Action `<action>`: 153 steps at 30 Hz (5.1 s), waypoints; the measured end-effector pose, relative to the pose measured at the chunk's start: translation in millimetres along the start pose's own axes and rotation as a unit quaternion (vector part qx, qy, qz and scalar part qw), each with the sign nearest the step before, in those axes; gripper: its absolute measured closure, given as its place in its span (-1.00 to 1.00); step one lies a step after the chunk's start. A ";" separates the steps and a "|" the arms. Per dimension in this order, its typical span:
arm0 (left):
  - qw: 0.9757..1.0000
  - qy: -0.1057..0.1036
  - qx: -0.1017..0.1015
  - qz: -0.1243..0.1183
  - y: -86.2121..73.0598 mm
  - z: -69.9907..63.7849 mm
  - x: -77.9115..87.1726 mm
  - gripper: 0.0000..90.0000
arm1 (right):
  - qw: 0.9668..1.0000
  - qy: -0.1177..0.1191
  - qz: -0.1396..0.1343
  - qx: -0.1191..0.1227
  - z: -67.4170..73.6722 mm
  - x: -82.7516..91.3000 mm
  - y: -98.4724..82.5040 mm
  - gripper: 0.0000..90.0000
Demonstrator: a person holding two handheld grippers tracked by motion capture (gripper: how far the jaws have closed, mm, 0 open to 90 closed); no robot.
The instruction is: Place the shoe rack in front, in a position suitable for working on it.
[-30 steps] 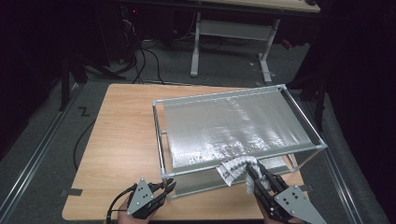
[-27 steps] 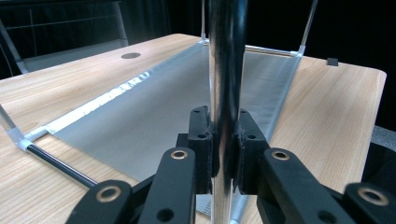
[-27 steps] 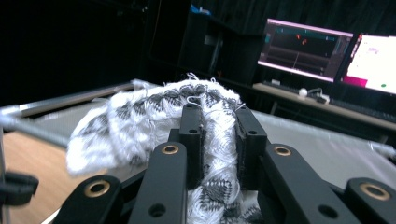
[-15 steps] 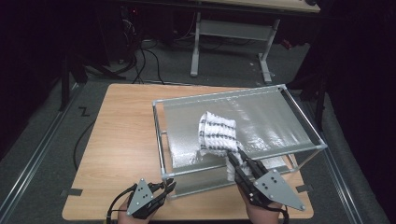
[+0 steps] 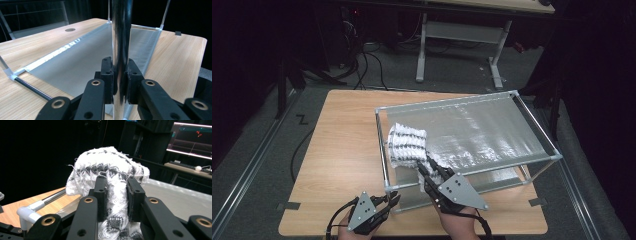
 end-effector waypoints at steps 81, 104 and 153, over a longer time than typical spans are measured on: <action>1.000 0.002 0.002 -0.005 -0.7 0.2 0.9 0.78 | 0.981 -0.178 0.071 -0.037 -162.2 66.2 -63.8 0.47; 1.000 0.001 0.003 -0.004 -0.7 0.2 0.9 0.78 | 0.951 -0.286 0.090 -0.077 -258.6 119.3 -85.9 0.37; 1.000 -0.001 0.003 -0.005 -0.7 0.4 0.8 0.78 | 0.992 -0.090 0.054 -0.064 -110.7 55.2 -54.5 0.44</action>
Point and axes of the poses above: each handheld gripper's, and its own axes: x roughly backward along the jaws, y roughly out of its top, z roughly to its left, the point moved 8 cm from there along -x, roughly forward along the jaws, and after that the axes turned 5 degrees about z, right-handed, at the moved point
